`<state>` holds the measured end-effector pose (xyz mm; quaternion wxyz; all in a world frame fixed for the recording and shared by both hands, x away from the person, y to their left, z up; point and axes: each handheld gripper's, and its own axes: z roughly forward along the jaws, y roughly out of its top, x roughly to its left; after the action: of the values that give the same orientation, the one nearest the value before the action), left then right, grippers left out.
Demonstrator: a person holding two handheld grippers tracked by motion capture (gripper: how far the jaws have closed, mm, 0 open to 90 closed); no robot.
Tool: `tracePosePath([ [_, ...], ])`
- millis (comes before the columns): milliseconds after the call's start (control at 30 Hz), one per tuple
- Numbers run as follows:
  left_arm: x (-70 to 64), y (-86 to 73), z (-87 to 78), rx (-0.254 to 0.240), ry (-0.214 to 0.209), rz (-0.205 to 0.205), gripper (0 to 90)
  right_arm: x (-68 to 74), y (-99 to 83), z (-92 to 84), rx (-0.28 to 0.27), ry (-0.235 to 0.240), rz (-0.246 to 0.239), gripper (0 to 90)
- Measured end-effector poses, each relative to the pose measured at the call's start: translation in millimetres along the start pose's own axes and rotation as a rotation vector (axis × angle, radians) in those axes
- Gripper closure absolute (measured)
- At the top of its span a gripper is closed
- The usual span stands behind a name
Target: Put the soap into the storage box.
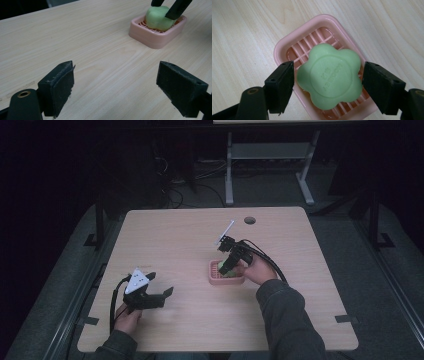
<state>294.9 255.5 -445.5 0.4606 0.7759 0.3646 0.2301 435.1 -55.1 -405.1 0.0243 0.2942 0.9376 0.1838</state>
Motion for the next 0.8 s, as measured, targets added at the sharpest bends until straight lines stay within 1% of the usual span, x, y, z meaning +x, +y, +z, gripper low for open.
tracePosePath([
  [100, 0.1, 0.0, 0.0, -0.002, 0.0, 0.0, 14.3, 0.3, -0.8, -0.5, -0.002, -0.001, 0.001, 25.2],
  [200, 0.2, -0.1, 0.1, 0.0, 0.0, -0.001, 14.3, 0.6, -2.7, -1.4, -0.016, -0.003, -0.004, 25.2],
  [333, 0.0, 0.0, 0.0, -0.002, -0.001, 0.0, 14.3, -0.2, -7.0, -2.9, -0.02, 0.004, 0.014, 25.0],
  [367, -0.1, 0.0, 0.1, -0.002, -0.001, 0.001, 14.3, -1.0, -7.8, -3.4, -0.025, 0.006, 0.011, 25.1],
  [533, 0.0, -0.1, 0.4, 0.001, 0.0, 0.003, 14.3, -0.4, -10.6, -10.2, -0.041, 0.006, 0.012, 24.9],
  [667, 0.0, -0.1, 0.2, 0.001, 0.001, 0.002, 14.3, -0.8, -12.6, -14.2, -0.042, -0.001, 0.009, 24.5],
  [800, 0.0, -0.1, 0.1, 0.0, 0.0, 0.002, 14.3, -1.2, -15.7, -16.9, -0.053, 0.004, 0.018, 23.7],
])
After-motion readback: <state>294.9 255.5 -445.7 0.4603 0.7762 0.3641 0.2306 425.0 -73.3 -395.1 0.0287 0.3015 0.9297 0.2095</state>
